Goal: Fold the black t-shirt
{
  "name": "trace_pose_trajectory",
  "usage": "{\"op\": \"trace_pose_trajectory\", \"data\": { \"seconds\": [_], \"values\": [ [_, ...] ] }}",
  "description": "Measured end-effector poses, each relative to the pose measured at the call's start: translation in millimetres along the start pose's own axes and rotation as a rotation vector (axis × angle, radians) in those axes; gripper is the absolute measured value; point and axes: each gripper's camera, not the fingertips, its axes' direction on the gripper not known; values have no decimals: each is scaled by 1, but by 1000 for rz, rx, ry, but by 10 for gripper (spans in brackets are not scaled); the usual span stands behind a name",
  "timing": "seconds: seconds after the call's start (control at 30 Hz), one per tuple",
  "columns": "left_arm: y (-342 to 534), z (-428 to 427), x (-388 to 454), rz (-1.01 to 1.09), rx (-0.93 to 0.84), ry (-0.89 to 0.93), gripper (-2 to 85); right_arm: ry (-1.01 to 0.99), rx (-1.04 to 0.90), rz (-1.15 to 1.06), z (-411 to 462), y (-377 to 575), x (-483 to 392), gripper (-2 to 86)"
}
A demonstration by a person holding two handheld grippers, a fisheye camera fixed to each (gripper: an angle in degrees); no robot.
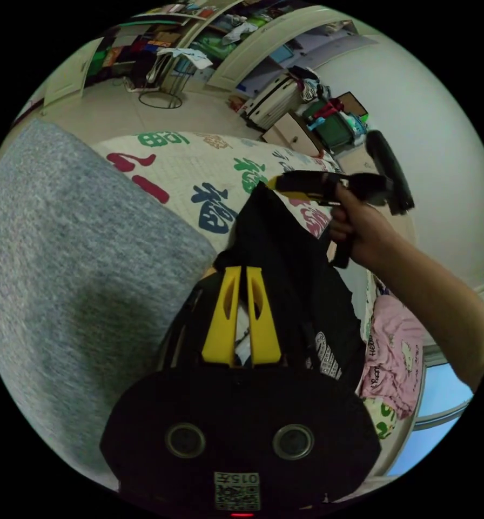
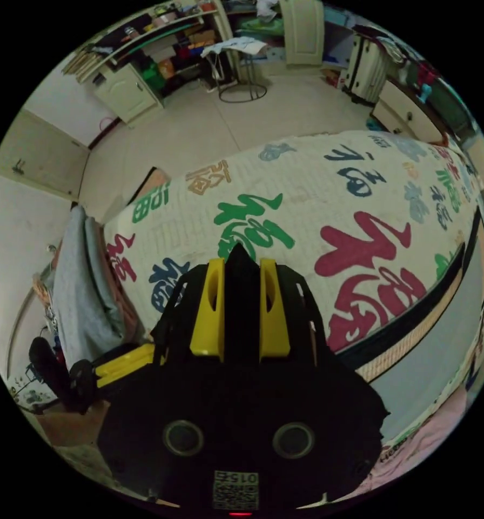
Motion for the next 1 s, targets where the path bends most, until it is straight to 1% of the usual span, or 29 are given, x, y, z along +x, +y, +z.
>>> {"op": "trace_pose_trajectory", "data": {
  "seconds": [0.03, 0.07, 0.13, 0.17, 0.23, 0.3, 0.37, 0.43, 0.47, 0.53, 0.6, 0.63, 0.7, 0.8, 0.87, 0.9, 0.93, 1.0],
  "values": [
    [4, 4, 0, 22, 4, -7, 1, -4, -21, -4, 9, -1, 1, 63],
    [7, 5, 1, 34, 6, -11, 0, 5, -56, -8, 22, -2, 5, 26],
    [14, 11, 4, 89, 20, -30, -3, -14, -52, -26, 30, 4, 13, 12],
    [16, 12, 6, 103, 23, -34, -3, -58, -22, -46, 26, 12, 20, 6],
    [22, 11, 18, 197, 47, -50, -4, -112, 60, -51, 7, 33, 37, 1],
    [29, 7, 33, 285, 70, -55, -3, -170, 185, -46, -32, 79, 65, 0],
    [39, 2, 50, 390, 84, -33, -2, -185, 246, -45, -58, 125, 83, 0],
    [57, -1, 75, 540, 67, 13, 4, -191, 265, -29, -74, 175, 98, 0],
    [62, -1, 81, 577, 55, 27, 6, -185, 254, -4, -78, 208, 108, 0],
    [83, 9, 101, 687, -40, 78, 37, -151, 204, 39, -72, 256, 121, 0],
    [96, 23, 112, 731, -131, 84, 75, -118, 107, 135, -50, 307, 140, 1],
    [102, 31, 119, 753, -163, 57, 93, -114, 90, 169, -44, 318, 145, 1],
    [107, 39, 133, 796, -164, -3, 110, -111, 66, 259, -28, 347, 162, 2],
    [107, 56, 164, 931, -157, -12, 120, -113, 73, 290, -19, 359, 173, 2],
    [110, 76, 184, 1033, -232, 42, 124, -97, 81, 308, -18, 361, 180, 2],
    [114, 89, 198, 1117, -300, 71, 123, -95, 81, 316, -18, 362, 184, 3],
    [119, 101, 210, 1183, -354, 77, 121, -92, 81, 322, -19, 363, 186, 3],
    [125, 117, 221, 1249, -417, 60, 115, -93, 91, 321, -28, 367, 192, 3]
  ]
}}
